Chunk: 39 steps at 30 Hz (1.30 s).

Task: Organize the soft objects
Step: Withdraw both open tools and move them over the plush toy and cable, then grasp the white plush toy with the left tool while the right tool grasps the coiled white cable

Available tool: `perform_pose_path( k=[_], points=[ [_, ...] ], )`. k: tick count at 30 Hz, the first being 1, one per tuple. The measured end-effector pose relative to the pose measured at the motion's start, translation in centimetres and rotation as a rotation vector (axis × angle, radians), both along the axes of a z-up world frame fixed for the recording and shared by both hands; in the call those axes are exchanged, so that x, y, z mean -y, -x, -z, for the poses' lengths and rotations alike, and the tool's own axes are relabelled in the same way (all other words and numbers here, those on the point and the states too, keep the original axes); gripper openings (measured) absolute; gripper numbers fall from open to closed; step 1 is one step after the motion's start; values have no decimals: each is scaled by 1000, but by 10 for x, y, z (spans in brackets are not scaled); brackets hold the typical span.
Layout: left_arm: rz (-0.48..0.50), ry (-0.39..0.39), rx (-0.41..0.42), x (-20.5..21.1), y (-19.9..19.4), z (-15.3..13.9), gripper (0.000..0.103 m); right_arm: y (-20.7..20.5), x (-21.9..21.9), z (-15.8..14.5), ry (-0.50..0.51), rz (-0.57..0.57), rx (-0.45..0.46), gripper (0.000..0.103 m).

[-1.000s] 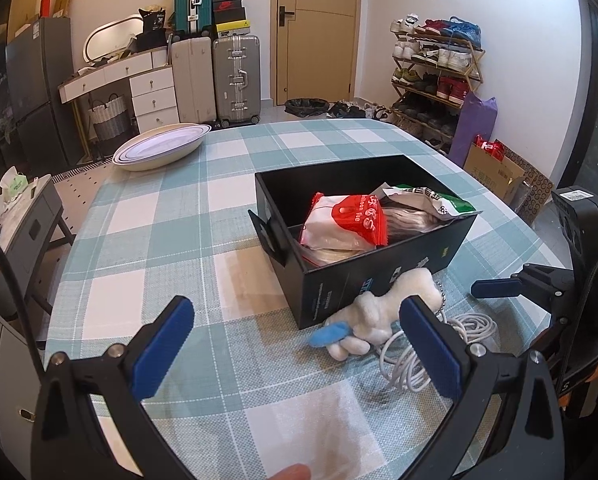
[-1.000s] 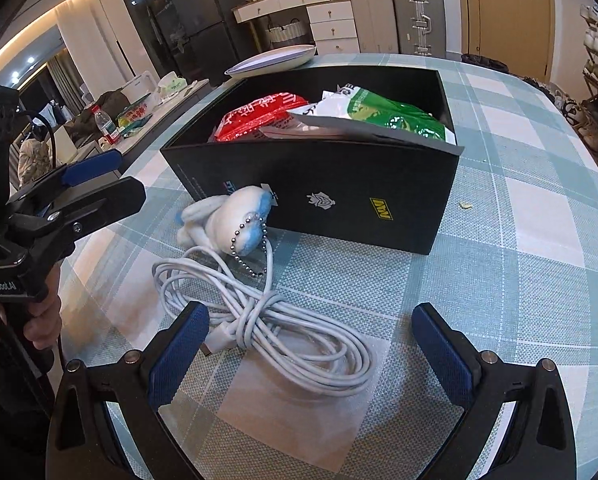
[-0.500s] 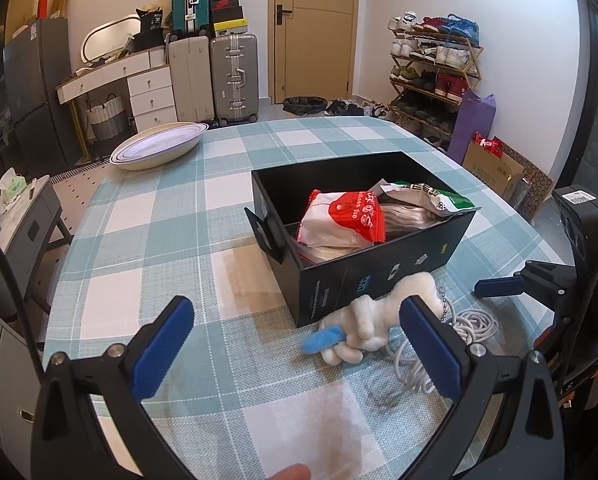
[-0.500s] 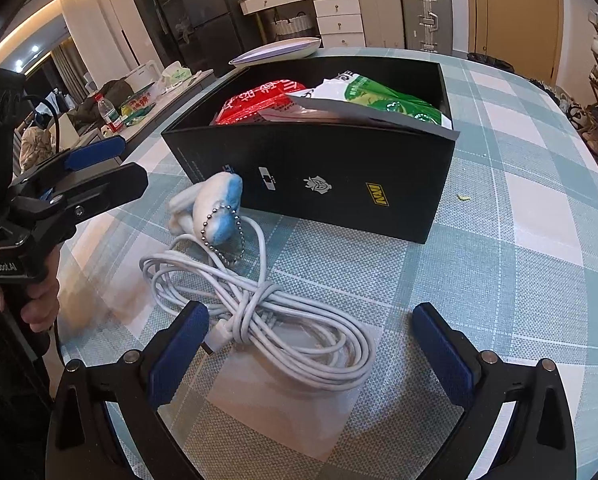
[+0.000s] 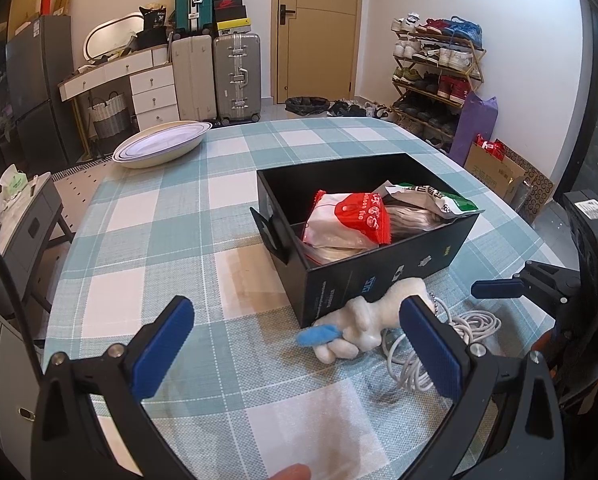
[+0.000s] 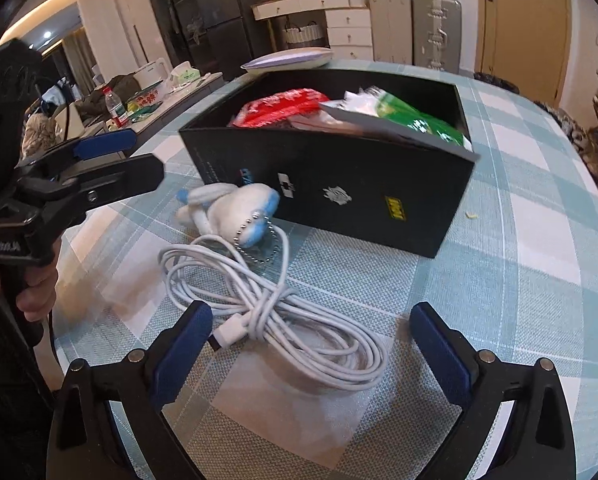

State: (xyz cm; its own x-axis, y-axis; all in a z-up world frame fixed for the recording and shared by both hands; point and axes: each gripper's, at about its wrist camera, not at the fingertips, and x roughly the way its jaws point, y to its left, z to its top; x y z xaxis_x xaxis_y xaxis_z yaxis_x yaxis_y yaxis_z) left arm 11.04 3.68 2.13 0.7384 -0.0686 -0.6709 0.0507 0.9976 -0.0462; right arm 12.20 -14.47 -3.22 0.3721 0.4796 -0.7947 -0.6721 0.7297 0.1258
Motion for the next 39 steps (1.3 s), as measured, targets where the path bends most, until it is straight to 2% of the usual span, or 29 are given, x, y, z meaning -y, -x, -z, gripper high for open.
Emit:
perform_pose_path(
  k=[7, 13, 23, 26, 30, 39],
  points=[
    [0, 3, -5, -2, -1, 2, 103, 9, -11, -1, 3, -59, 28, 87],
    [6, -1, -7, -1, -1, 3, 103, 16, -20, 1, 23, -110, 46, 69],
    [3, -1, -8, -1, -1, 3, 103, 24, -34, 4, 30, -147, 67, 66],
    [4, 0, -11, -1, -1, 3, 103, 25, -35, 3, 29, -160, 88, 55],
    [6, 0, -12, -2, -1, 3, 103, 26, -33, 0, 17, -187, 91, 51],
    [-5, 6, -8, -8, -1, 0, 103, 41, -15, -14, -89, -276, 65, 49]
  ],
)
